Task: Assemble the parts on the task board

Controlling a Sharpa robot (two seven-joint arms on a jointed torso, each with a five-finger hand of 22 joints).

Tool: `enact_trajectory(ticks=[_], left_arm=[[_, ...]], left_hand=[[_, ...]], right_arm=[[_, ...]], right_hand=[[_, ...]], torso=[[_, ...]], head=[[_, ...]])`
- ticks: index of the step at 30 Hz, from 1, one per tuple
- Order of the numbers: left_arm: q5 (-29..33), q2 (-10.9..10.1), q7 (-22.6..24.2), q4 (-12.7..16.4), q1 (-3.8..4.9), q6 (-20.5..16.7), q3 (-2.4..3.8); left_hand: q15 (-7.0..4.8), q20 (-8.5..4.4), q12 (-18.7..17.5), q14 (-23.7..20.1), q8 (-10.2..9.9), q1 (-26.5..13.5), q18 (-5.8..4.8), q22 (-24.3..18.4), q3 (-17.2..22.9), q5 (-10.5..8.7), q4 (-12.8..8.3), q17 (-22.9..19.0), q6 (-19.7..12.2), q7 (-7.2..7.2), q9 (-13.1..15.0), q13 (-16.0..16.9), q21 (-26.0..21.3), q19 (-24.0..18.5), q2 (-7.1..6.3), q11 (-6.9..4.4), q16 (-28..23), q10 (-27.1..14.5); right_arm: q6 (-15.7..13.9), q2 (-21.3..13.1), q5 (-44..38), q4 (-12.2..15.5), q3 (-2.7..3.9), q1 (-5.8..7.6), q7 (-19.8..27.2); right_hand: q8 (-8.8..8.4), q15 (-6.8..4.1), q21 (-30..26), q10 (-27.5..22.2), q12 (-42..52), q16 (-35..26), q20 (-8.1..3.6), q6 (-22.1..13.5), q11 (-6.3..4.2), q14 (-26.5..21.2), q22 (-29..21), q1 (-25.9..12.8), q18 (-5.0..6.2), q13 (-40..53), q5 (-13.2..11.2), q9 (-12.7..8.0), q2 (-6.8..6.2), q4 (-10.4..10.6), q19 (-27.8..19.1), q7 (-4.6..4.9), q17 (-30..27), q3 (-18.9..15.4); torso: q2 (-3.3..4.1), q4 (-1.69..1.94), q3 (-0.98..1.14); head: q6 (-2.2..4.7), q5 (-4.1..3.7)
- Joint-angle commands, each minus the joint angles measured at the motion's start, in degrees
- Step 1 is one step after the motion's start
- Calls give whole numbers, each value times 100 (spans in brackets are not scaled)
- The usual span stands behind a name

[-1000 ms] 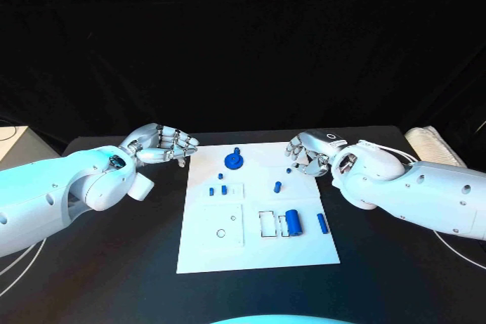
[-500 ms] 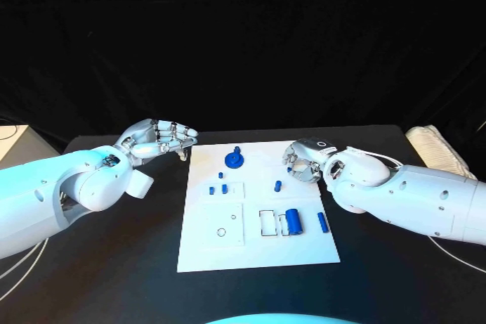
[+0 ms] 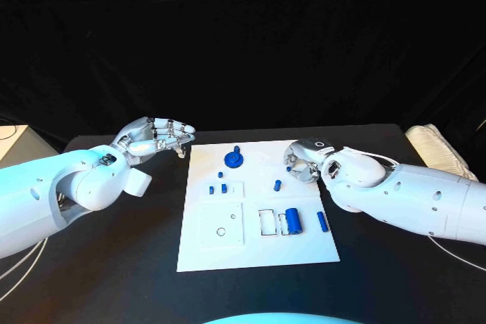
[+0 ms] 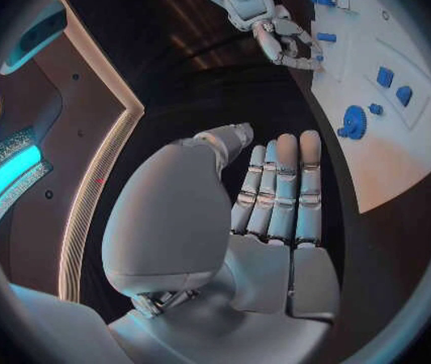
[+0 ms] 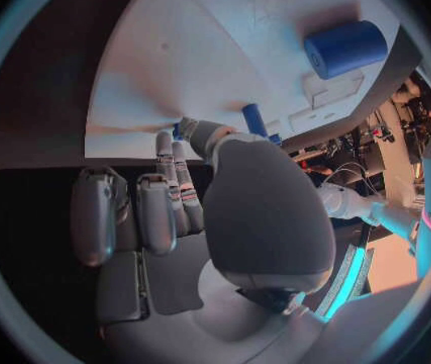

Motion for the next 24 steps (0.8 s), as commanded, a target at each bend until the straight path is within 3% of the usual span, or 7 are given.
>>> enact_trajectory(ticks=[1,12,21,24], left_arm=[[120,-1,84,5,6,89,5],[150,-9,60,-11,6,79,5],[156,-11,59,2,6,65,5],[156,-12,76,6,6,21,5]], left_hand=[[-16,-8,31,31,25,-32,87,-9,-38,-11,-3,7,45,9,2,6,-25,28,32,-12,-41,28],[-16,-9,31,31,26,-24,87,-18,-38,-8,-10,7,39,11,1,6,-35,36,43,-12,-48,25],[-17,-11,32,31,28,-14,87,-25,-39,-7,-18,6,37,12,0,6,-42,44,51,-12,-53,24],[-15,-13,20,31,29,-8,86,-38,-49,-7,-31,6,27,16,-3,0,-56,57,49,-5,-64,-5]], right_arm=[[106,24,-117,-20,-4,-22,-28],[120,92,31,-53,-8,-51,56],[260,195,-57,-123,-16,-123,-37],[320,217,-139,-140,-20,-140,-151]], right_hand=[[-2,-13,-21,61,-30,-26,-23,45,-16,295,857,-68,69,-25,7,12,20,-27,153,-7,150,23],[76,-28,42,360,-59,-67,-29,246,-48,291,892,-197,54,-139,-1,80,117,-109,192,-41,91,164],[225,-96,159,704,-118,-56,-78,498,-129,302,958,-151,29,-214,-6,210,389,-382,240,-110,98,321],[243,-105,181,749,-166,-175,-71,523,-118,266,973,-119,22,-241,1,242,438,-499,250,-84,-77,404]], torso=[[-5,1,-3],[-3,2,-4],[-3,-2,-5],[-3,4,-4]], head=[[-9,9],[-19,4],[-33,4],[-43,5]])
